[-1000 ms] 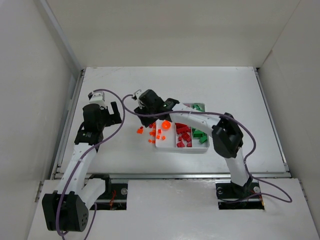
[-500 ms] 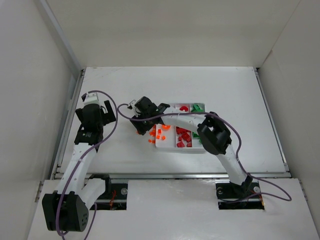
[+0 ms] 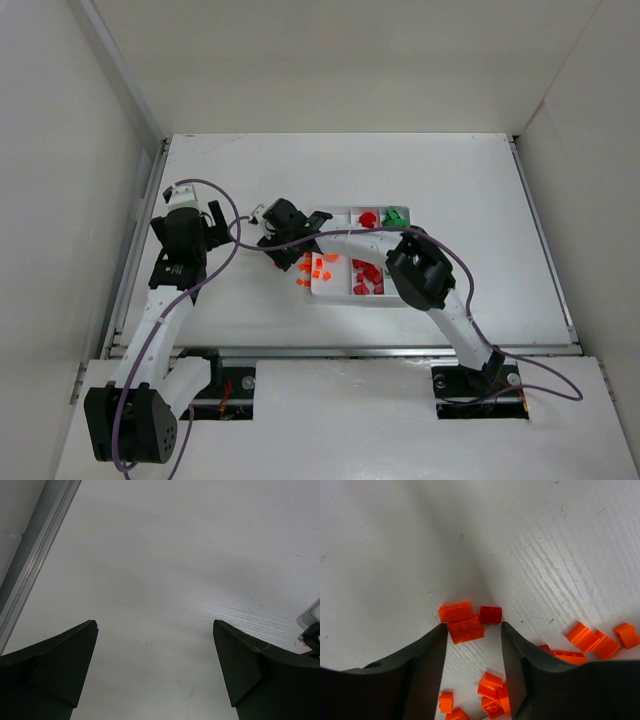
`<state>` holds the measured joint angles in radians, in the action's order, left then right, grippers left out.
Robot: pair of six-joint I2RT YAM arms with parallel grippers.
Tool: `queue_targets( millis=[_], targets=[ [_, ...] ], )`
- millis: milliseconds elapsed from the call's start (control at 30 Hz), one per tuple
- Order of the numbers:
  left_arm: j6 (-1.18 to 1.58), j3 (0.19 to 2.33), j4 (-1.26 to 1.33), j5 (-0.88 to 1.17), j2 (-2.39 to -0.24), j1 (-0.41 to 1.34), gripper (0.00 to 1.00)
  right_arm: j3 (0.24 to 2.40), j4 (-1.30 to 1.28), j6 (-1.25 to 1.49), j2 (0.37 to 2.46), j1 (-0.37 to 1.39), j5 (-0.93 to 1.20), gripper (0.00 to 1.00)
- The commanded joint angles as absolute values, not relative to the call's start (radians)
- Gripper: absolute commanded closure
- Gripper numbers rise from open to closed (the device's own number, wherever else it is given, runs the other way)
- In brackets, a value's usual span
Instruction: Sort the legos into containers by color
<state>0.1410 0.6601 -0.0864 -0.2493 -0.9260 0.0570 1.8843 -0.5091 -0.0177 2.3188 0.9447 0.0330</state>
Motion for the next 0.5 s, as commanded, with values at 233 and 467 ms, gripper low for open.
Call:
queue_targets(
  millis=[233,467],
  targets=[
    [0.155,0.647,-0.044,-0.262,-0.902,0.055,0.0,1.893,-0.505,-0.049,2.342,0.977,0.008,0.84],
    [0.155,0.647,-0.044,-0.317,-0.893,0.055,0.0,1.809,-0.427,0.02,2.192,0.977,0.032,1.0]
  ],
)
